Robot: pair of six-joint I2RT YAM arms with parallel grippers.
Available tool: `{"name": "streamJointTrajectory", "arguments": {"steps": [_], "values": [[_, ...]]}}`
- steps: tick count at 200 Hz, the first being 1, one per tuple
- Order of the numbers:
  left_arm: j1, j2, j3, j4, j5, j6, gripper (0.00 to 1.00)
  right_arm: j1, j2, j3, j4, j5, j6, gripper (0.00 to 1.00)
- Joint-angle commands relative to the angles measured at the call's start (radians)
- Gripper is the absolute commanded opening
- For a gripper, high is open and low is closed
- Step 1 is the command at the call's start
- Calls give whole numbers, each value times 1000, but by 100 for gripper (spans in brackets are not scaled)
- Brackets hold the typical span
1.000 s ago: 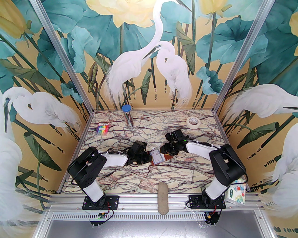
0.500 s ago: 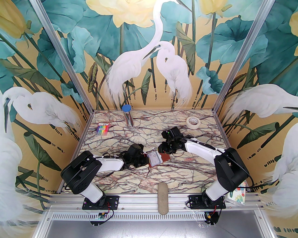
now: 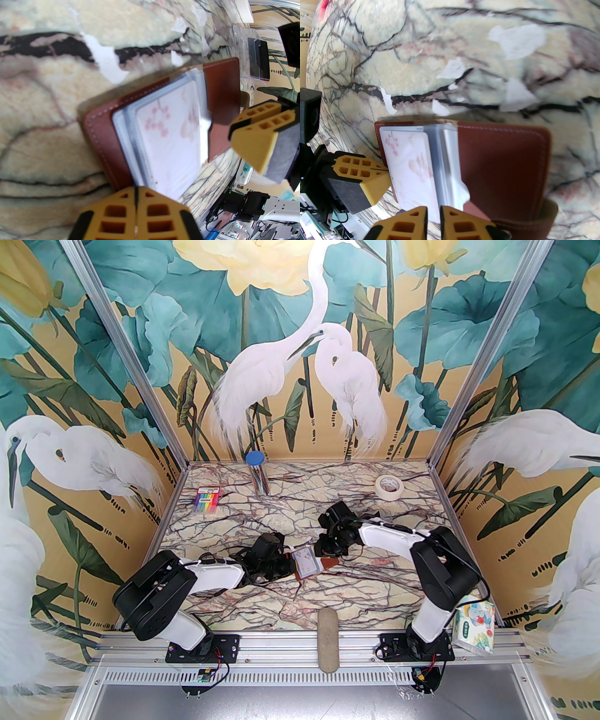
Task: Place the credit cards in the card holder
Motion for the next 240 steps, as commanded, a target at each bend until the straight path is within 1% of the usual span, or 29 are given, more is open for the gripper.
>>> {"name": "streamJointTrajectory", "arguments": {"steps": [1, 58, 104, 164, 208, 227, 240], "values": [[20, 5, -27, -52, -23, -9, 7, 3, 44, 21, 20, -50, -22, 19], [37, 9, -34, -46, -12, -8, 7, 9, 97, 13, 69, -109, -15, 14], [41, 10, -37, -40, -8, -8, 7, 10, 127, 16, 55, -85, -26, 9], [42, 8, -39, -51, -10, -6, 7, 9, 126, -28, 99, -79, -14, 6], [42, 0, -31, -62, -10, -3, 7, 6, 157, -47, 119, -71, -18, 4], [42, -16, -26, -76, -9, -2, 7, 5, 166, -58, 137, -77, -13, 3], [43, -35, -22, -92, -12, 1, 10, 5, 169, -65, 148, -81, -11, 3]]}}
